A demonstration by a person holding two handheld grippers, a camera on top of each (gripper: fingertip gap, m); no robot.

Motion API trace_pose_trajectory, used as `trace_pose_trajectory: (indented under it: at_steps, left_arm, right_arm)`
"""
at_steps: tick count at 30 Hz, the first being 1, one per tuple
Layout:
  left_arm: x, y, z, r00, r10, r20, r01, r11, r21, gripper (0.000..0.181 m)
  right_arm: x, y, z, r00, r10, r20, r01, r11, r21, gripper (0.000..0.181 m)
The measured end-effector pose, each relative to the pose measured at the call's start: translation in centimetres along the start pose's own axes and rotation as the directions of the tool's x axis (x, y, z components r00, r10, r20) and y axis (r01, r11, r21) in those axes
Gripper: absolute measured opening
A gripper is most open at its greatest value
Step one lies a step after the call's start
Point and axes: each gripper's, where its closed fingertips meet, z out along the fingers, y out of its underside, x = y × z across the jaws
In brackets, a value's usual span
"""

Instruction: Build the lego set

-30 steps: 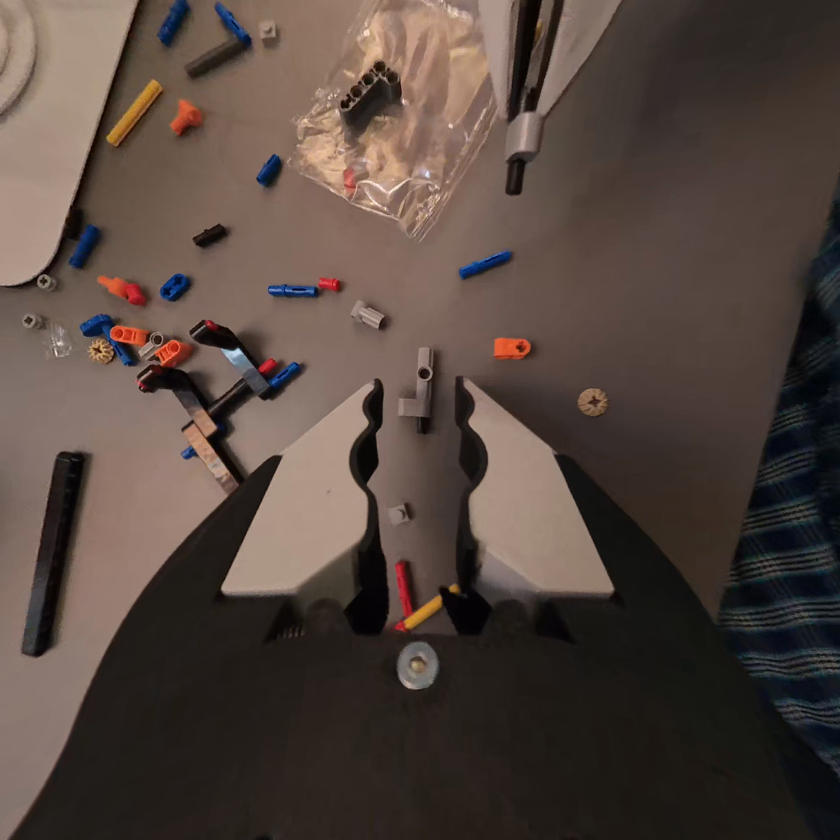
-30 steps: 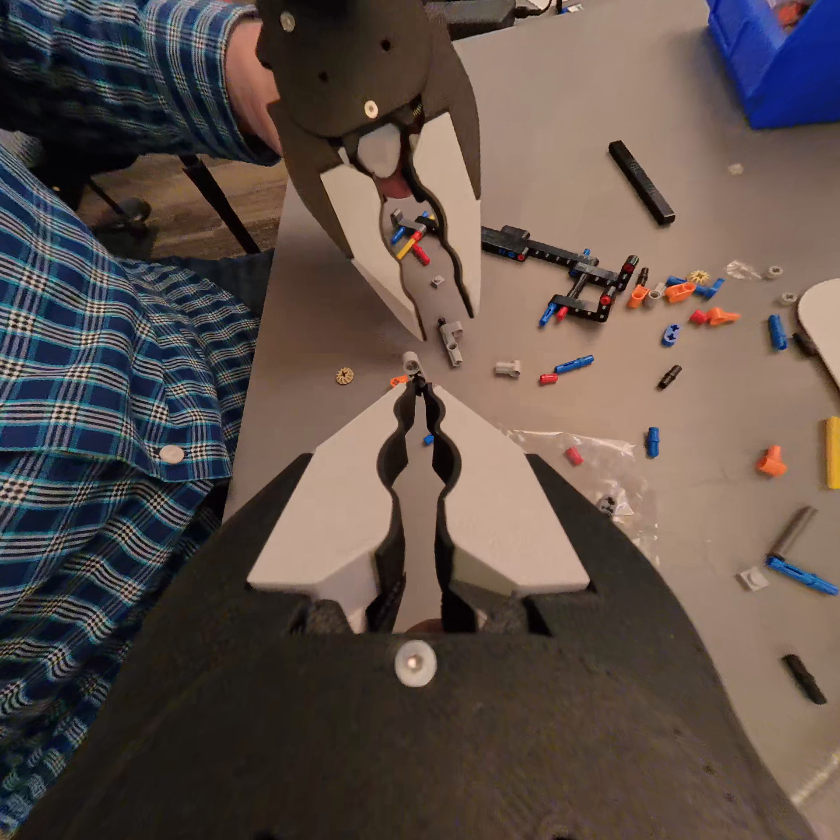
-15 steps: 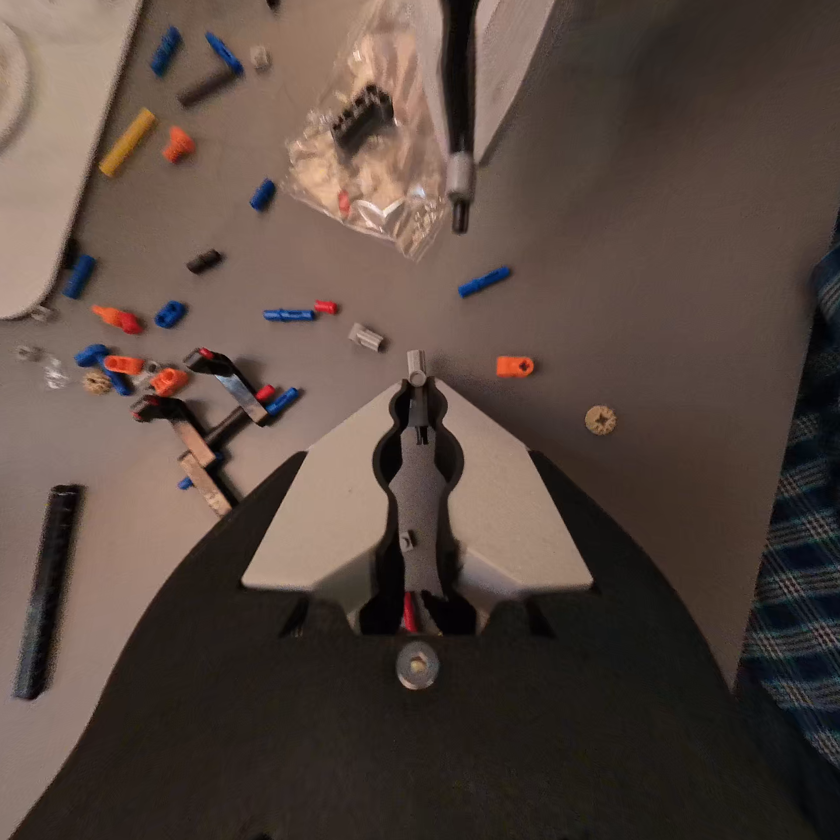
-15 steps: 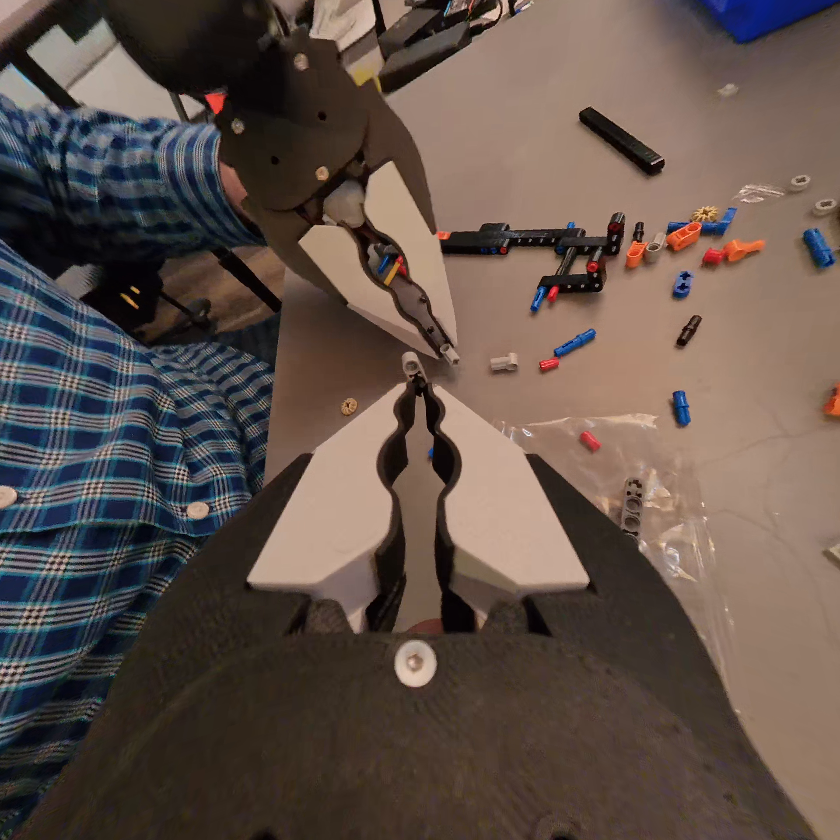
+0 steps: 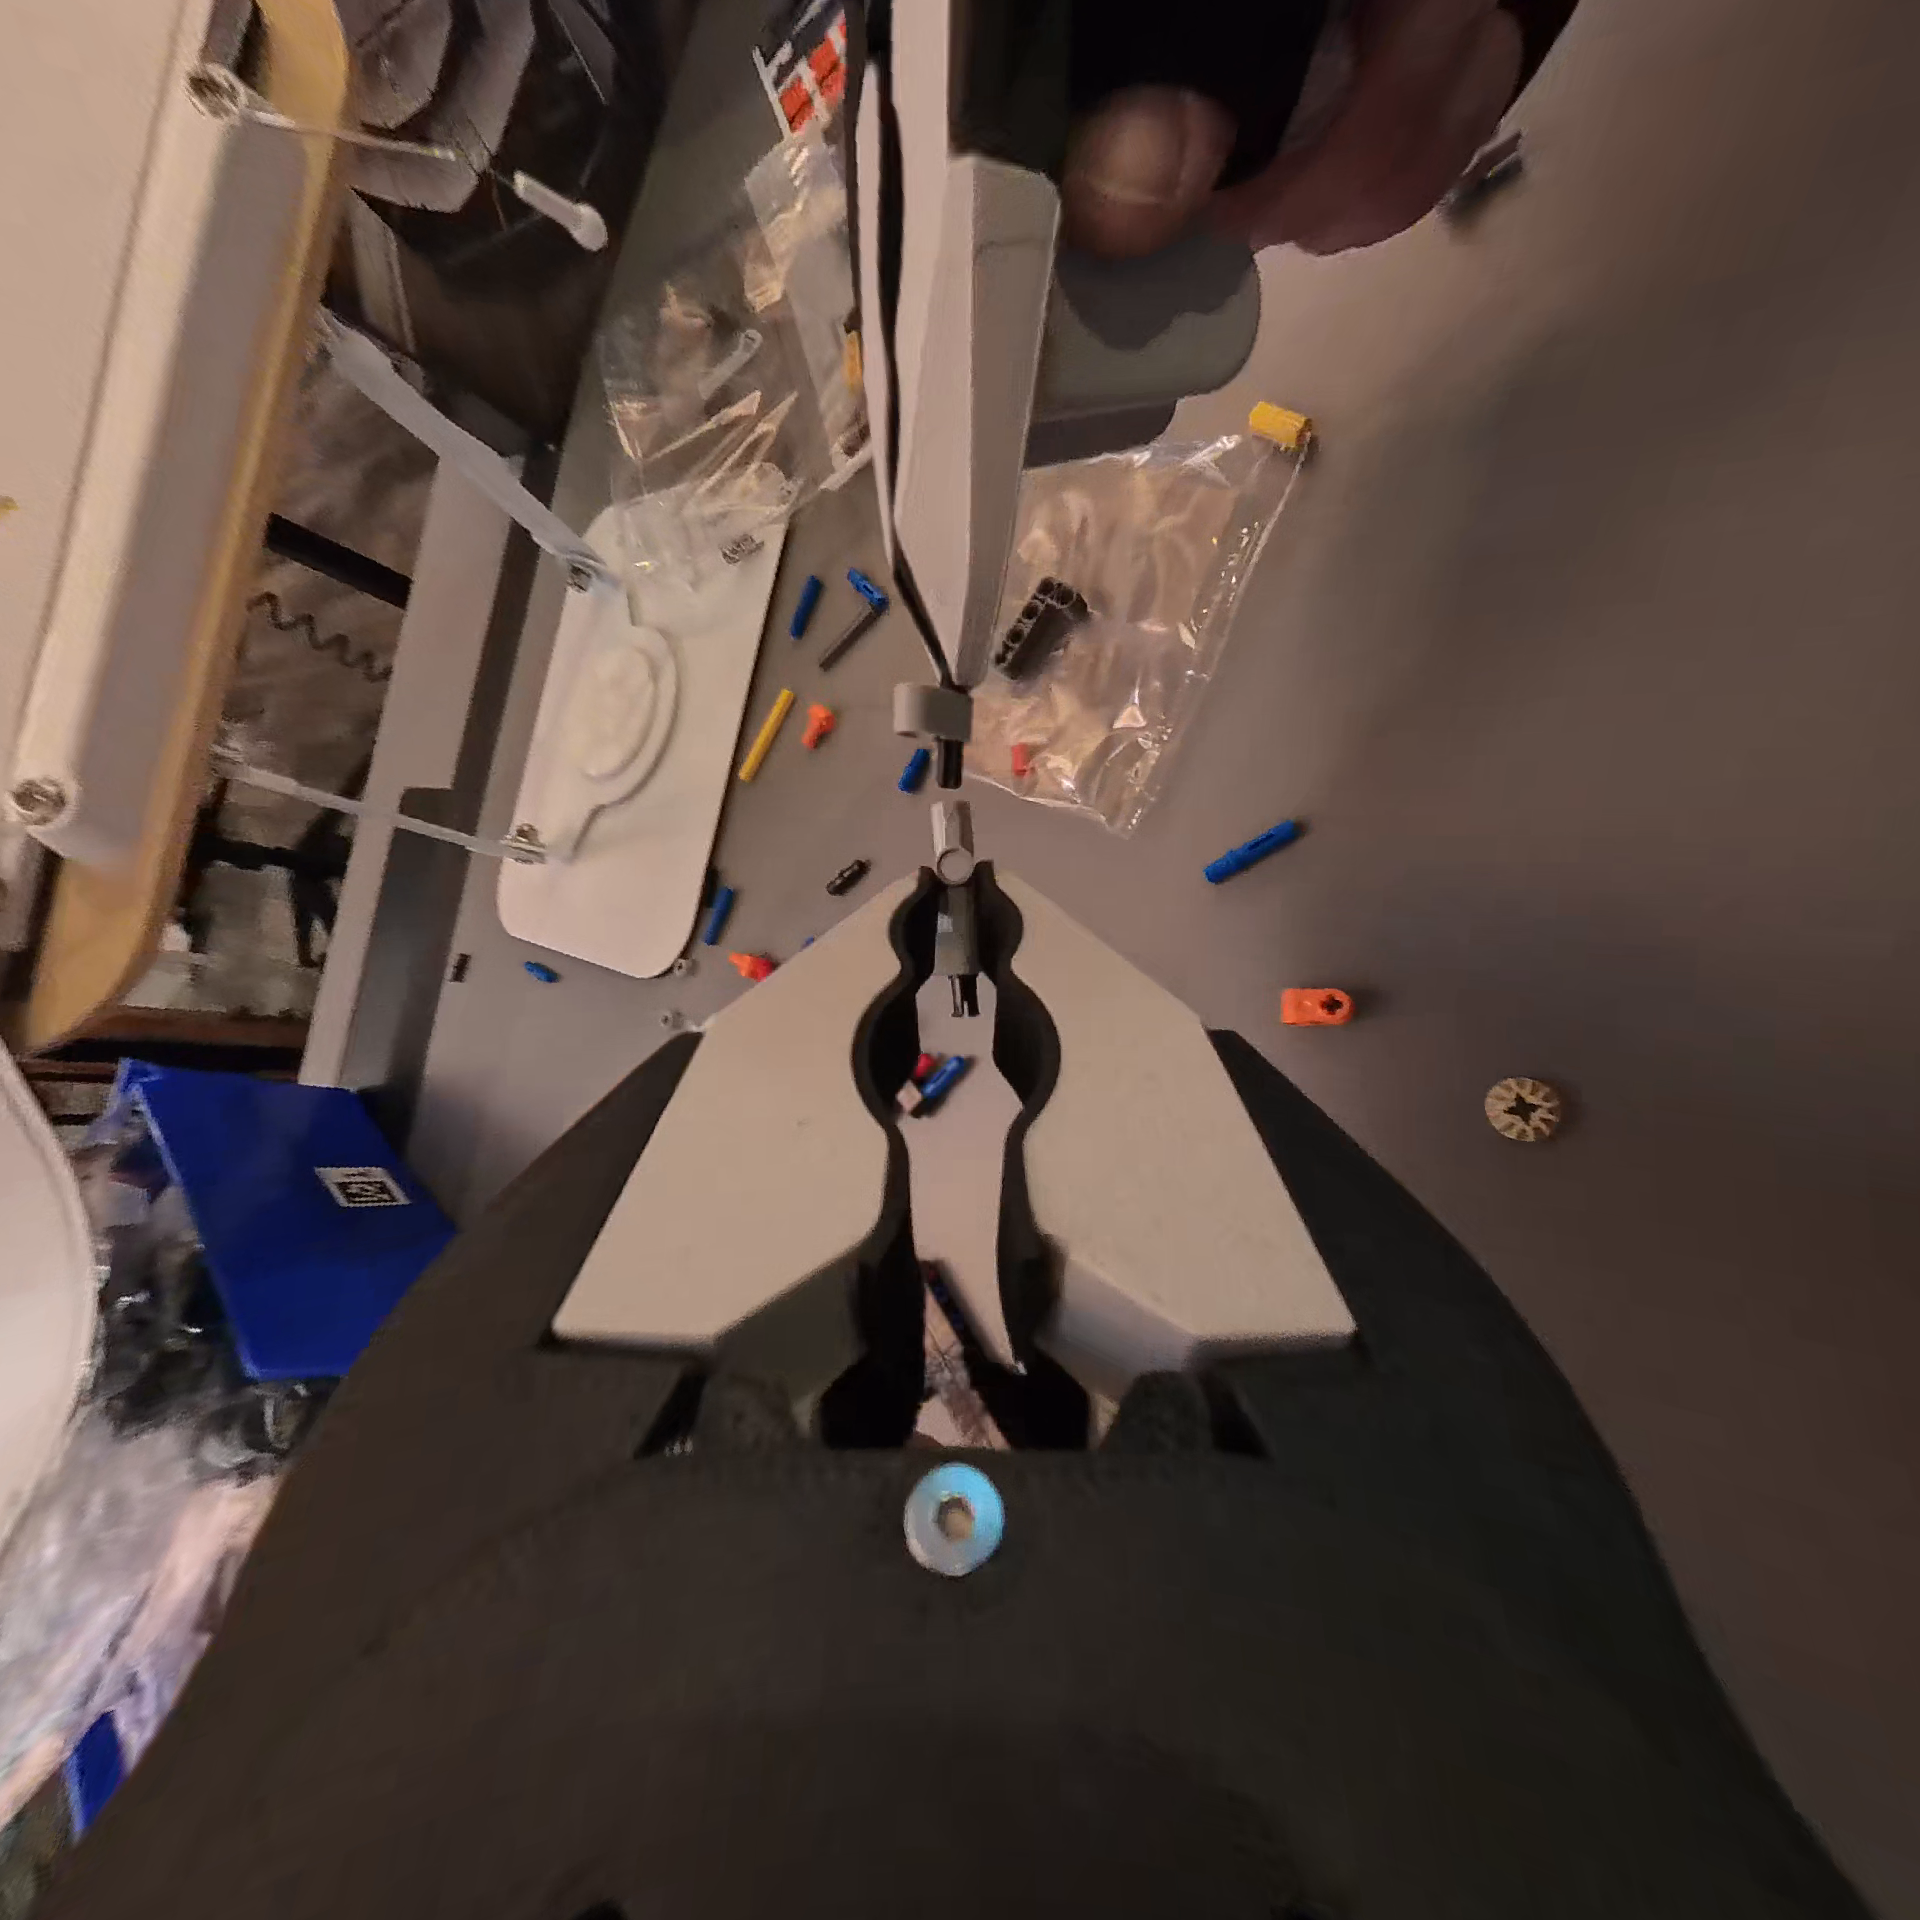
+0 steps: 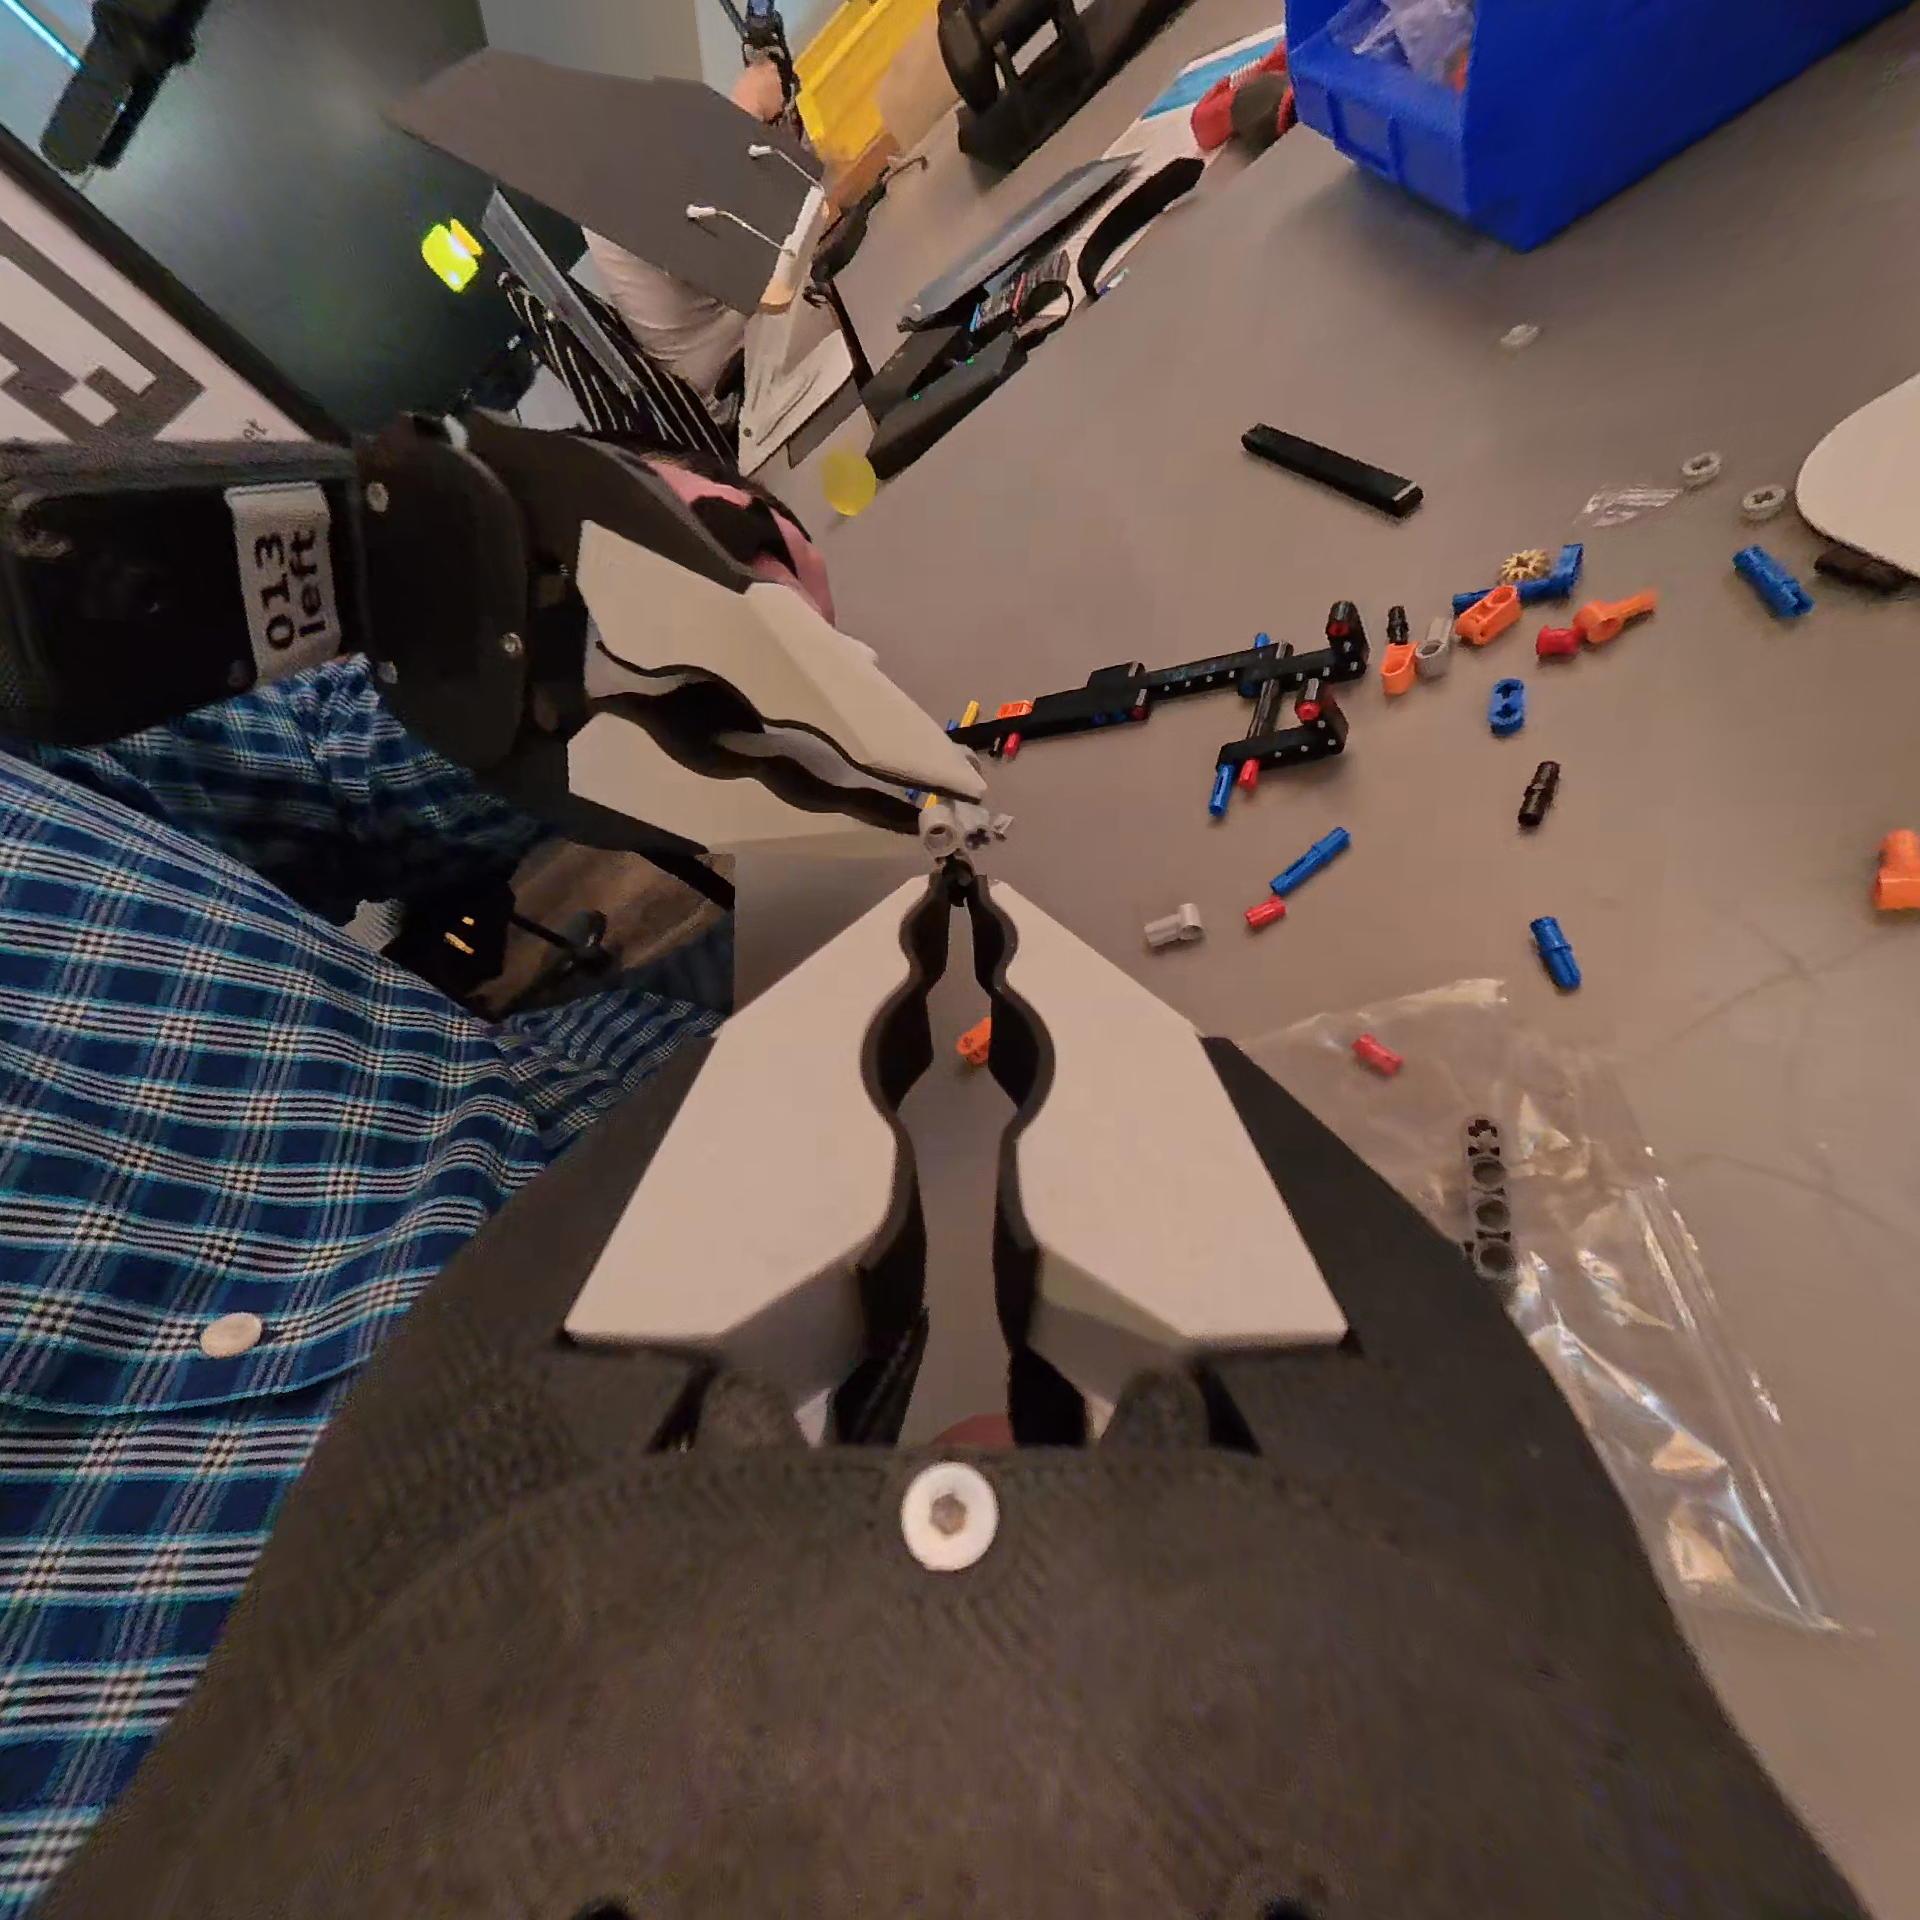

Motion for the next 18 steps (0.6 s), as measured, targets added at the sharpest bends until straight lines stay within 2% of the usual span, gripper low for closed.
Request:
trace_pose_trajectory:
  at_steps: [1,7,14,18]
  left_arm:
    - [-0.1,-0.2,-0.1,1.0,0.009,0.013,-0.009,1.0,0.006,0.004]
    - [-0.8,-0.8,-0.4,0.989,0.106,0.103,-0.106,0.994,-0.009,0.004]
    - [-0.9,-1.6,-0.6,0.932,0.285,0.222,-0.277,0.958,-0.07,0.004]
    - [-0.9,-1.8,-0.5,0.923,0.303,0.237,-0.295,0.953,-0.07,0.004]
  right_arm:
    - [0.1,0.0,-0.1,1.0,0.012,-0.002,-0.012,1.0,-0.001,0.002]
    - [0.0,-0.4,-0.4,0.997,0.072,0.017,-0.072,0.997,0.04,0.002]
    - [-0.2,-0.6,-1.0,0.996,0.086,0.03,-0.088,0.993,0.079,0.002]
    - [-0.3,-0.6,-1.1,0.994,0.096,0.043,-0.099,0.992,0.082,0.002]
